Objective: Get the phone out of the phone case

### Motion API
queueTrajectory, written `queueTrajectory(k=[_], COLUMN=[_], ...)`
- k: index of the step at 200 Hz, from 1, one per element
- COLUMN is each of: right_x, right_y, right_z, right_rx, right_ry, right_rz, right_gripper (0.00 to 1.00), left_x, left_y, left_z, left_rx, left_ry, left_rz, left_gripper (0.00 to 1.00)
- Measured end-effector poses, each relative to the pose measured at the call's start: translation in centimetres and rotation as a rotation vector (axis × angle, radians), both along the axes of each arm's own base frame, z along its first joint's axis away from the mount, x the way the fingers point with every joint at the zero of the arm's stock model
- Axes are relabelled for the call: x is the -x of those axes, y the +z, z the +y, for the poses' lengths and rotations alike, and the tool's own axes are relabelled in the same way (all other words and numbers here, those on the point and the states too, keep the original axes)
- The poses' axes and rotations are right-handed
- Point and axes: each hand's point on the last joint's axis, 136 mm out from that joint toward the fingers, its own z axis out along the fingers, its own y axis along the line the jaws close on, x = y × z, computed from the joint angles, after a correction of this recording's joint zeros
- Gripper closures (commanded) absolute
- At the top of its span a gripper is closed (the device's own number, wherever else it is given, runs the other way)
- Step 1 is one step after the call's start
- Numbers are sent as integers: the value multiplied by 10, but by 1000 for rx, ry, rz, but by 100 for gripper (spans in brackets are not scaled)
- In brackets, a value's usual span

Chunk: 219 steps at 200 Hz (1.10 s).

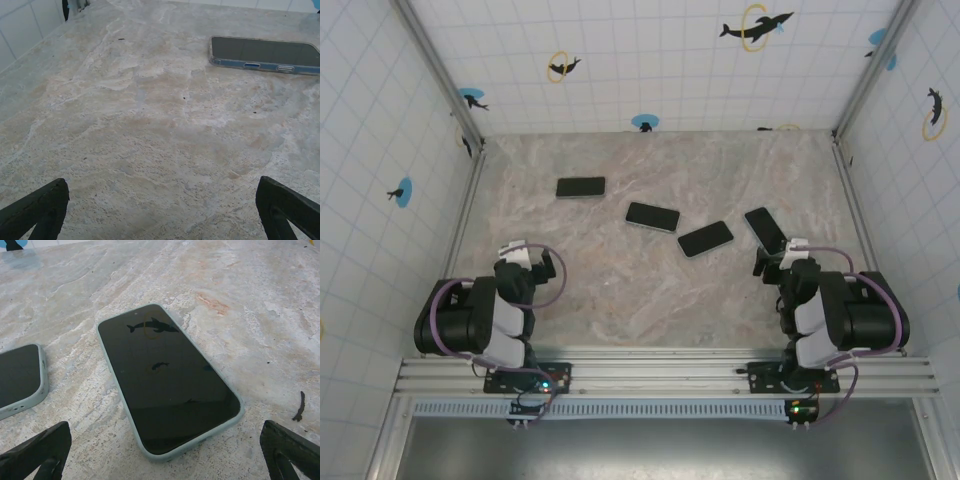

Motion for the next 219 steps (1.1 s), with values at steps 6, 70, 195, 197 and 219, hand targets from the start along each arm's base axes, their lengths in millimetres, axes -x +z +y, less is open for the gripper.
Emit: queueTrajectory(k=[6, 70, 195, 197, 219], right_x=[0, 0, 0, 0, 0], right_y=[0, 0, 0, 0, 0], right_z=[0, 0, 1, 1, 1], right_rx=[0, -1, -4, -4, -4], right_ry=[0, 2, 8, 7, 8], right_rz=[0, 0, 0, 0, 0], right_gripper=[1, 1, 1, 1, 1], left_x=[0, 0, 0, 0, 0], left_y=[0, 0, 0, 0, 0], left_z=[0, 0, 0, 0, 0], left_rx=[0, 0, 0, 0, 0], left_ry=[0, 0, 0, 0, 0], left_rz=[0, 0, 0, 0, 0], left_gripper=[2, 2, 2, 2, 2])
